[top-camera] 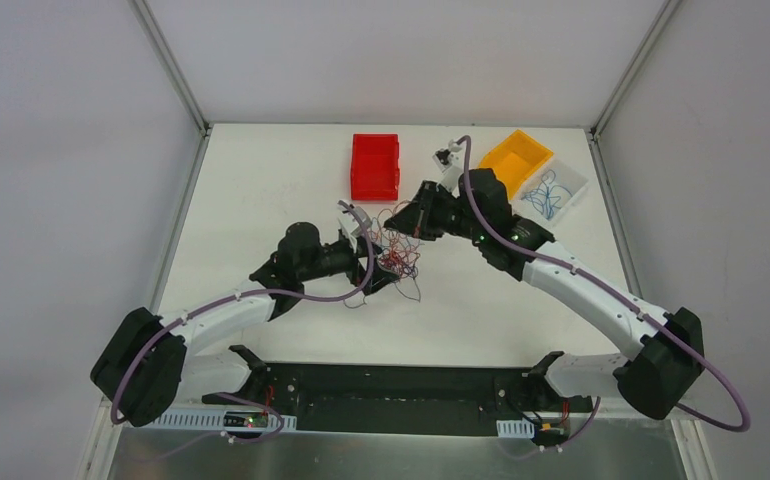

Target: Untangle the cables

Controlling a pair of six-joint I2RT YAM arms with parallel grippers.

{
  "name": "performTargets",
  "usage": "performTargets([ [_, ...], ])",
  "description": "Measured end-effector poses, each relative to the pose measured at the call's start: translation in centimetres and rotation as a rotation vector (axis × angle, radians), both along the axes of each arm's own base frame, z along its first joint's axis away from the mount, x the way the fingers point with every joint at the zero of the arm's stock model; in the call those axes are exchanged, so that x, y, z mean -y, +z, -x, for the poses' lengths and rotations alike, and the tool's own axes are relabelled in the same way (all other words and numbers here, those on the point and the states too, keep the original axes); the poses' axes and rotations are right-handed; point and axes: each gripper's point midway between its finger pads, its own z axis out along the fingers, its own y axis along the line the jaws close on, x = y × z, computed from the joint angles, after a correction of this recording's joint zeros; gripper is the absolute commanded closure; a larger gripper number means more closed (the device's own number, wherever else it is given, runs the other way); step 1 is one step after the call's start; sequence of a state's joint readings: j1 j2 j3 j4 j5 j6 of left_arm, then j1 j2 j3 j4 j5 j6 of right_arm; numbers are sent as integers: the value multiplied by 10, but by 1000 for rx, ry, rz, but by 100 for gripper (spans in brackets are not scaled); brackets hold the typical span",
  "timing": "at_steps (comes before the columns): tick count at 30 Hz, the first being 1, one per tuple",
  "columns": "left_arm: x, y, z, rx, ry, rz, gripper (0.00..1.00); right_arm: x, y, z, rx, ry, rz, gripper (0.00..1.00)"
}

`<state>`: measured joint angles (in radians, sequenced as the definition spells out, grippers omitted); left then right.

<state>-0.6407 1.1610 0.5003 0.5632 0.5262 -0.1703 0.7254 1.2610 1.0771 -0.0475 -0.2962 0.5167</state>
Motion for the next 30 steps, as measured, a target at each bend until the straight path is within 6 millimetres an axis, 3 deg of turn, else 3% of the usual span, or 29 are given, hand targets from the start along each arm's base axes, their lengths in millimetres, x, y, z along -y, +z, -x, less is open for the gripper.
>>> performTargets([
  [2,1,0,0,-2,-6,1,24,-6,-1,3,-1,16,-3,100],
  [5,4,-2,-1,-23,-14,-5,67,-14,0,7,0,29,-3,100],
  [8,8,-6,-6,-51,-18,-23,99,-13,0,2,15,-6,6,100],
  [11,10,-7,-10,-62,-12,-39,100,-3,1,-11,44,-99,32,100],
  [15,8,-2,-14,-42,16,-35,100,34,5,-28,96,-296,110,100],
  [23,10,38,-30,63,77,31,100,108,24,-37,183,-554,189,100],
  [30,9,49,-40,89,147,45,100,160,16,-47,195,-697,311,100],
])
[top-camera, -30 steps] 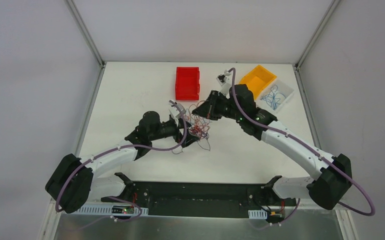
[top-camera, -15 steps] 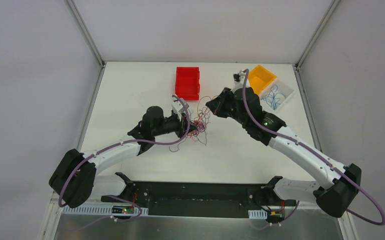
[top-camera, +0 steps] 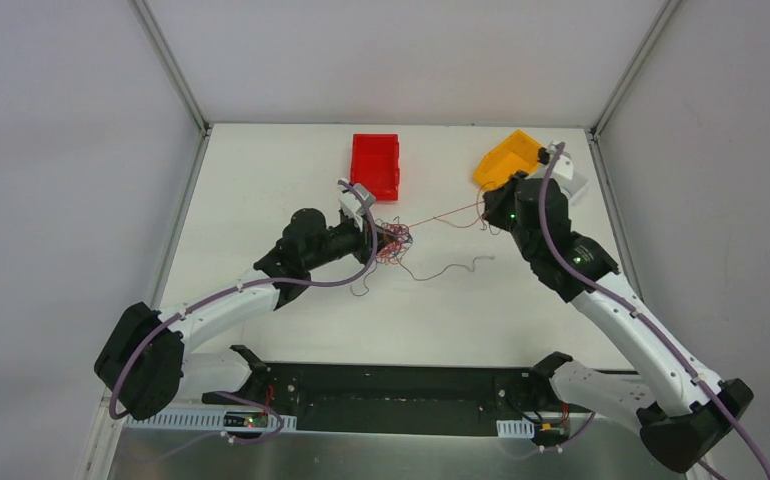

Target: Untangle the cables

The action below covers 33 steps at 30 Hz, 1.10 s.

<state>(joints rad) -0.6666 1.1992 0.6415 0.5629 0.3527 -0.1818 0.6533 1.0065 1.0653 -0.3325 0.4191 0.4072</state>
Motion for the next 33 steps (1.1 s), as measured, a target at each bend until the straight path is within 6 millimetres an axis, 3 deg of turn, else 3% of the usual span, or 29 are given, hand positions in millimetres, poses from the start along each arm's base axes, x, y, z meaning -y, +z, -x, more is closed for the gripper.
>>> performTargets([
  [4,-17,-31,-6,-85,84,-73,100,52,4,-10,35,-172,19,100],
  [10,-30,-51,-12,-136,169,-130,100,60,-13,-8,-5,-190,41,100],
  [13,-49,-60,-25,-158,305,-167,100,69,-24,-11,-40,-229,73,100],
  [16,-86,-75,-42,-213,525,-220,100,93,-31,-13,-69,-318,91,100],
  [19,-141,-90,-56,-279,803,-287,100,136,-32,-13,-76,-492,107,100],
  [23,-209,-104,-52,-324,1111,-388,100,173,-26,-7,-57,-648,105,100],
  [28,-237,-107,-41,-324,1260,-436,100,176,-24,-7,-51,-655,88,100],
  [33,-234,-109,-40,-338,1243,-441,100,141,-29,-27,-109,-468,47,100],
])
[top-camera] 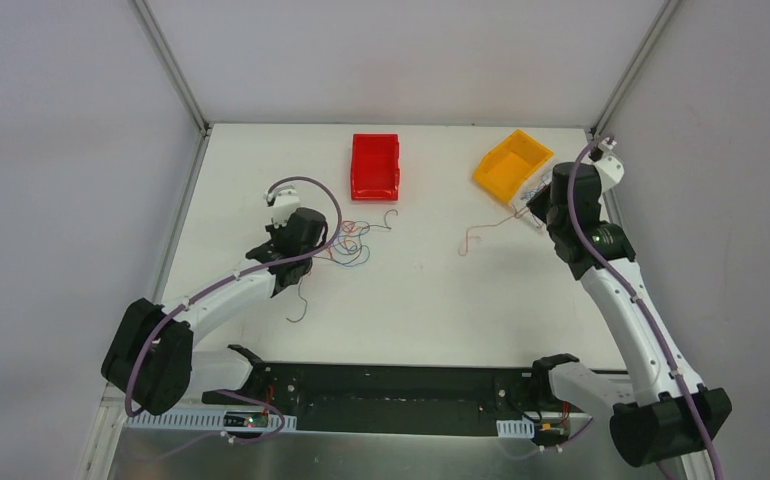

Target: Untangle the cables

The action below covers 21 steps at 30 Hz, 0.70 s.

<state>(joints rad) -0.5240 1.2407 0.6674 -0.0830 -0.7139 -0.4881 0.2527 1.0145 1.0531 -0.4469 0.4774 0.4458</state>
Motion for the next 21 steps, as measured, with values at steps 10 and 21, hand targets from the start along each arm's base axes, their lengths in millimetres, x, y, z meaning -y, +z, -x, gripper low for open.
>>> performTargets([
  [10,12,12,-4,36,-55,55,100,-47,39,-73,11,176,-60,100],
  [21,22,16,-8,57,-104,87,100,-14,56,-154,28,91,-19,100],
])
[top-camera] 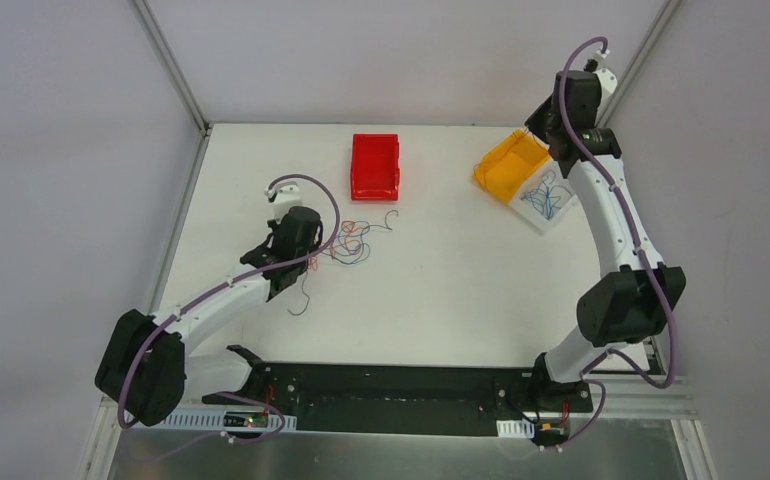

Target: Untangle the cables

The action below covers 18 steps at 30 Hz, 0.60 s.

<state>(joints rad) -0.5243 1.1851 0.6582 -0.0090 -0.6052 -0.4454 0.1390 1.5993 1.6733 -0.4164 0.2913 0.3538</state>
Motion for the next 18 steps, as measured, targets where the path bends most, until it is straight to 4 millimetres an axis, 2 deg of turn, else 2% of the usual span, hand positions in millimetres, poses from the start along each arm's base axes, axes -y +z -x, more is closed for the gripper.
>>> performTargets([
  [11,3,3,2,14,-33,7,100,26,-35,-53,-61,-56,55,100],
  [18,3,5,1,23,-38,4,100,26,-65,-75,-118,-20,105,100],
])
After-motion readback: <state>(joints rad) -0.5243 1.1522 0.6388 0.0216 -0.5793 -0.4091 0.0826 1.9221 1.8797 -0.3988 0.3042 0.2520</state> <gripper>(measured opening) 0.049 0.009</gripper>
